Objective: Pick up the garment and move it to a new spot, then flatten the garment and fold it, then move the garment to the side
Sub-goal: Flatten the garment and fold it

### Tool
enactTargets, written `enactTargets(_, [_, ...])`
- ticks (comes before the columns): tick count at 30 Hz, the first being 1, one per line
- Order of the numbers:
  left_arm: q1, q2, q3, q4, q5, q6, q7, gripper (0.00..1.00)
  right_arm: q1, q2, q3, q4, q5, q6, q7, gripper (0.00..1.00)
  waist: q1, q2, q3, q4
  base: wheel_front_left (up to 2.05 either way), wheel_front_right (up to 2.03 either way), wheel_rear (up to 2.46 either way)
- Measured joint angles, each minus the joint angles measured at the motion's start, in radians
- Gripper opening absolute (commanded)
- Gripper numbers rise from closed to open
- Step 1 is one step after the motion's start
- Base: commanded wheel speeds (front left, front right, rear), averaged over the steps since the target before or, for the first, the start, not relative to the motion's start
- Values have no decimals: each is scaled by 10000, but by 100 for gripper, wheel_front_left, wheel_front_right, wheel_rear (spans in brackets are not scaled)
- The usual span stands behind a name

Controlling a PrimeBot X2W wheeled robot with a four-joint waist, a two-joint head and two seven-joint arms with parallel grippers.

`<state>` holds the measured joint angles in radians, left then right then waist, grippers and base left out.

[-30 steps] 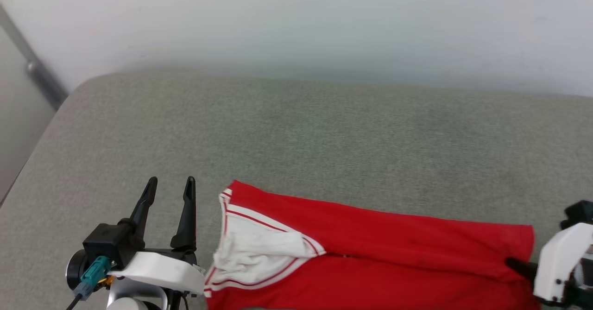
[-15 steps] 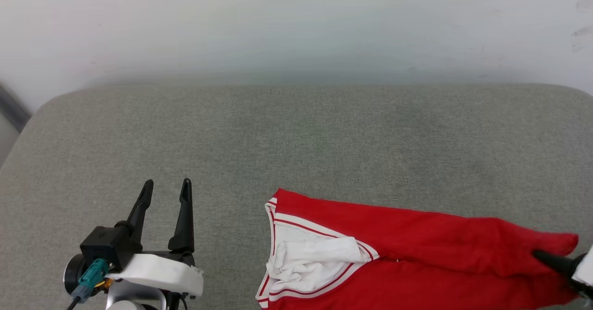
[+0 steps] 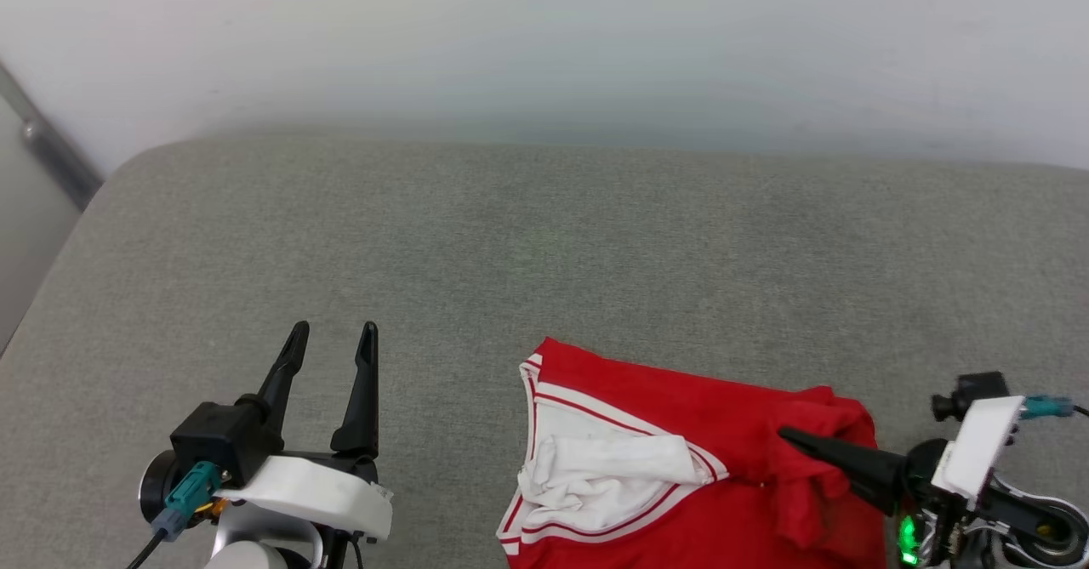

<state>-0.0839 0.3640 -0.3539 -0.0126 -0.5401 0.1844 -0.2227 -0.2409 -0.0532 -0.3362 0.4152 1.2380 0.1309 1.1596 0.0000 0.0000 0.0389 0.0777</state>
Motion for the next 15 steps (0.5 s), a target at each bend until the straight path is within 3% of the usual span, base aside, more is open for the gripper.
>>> enactTargets(6, [-301, -44, -75, 127, 2, -90, 2, 100, -60, 19, 2102, 284, 1016, 0, -1080, 0, 0, 0, 210, 568, 0, 0, 0])
enactTargets(15, [-710, -228, -150, 376, -6, -232, -98, 100, -727, 29, 4690, 527, 1325, 0, -2849, 0, 0, 0, 745, 1122, 0, 0, 0])
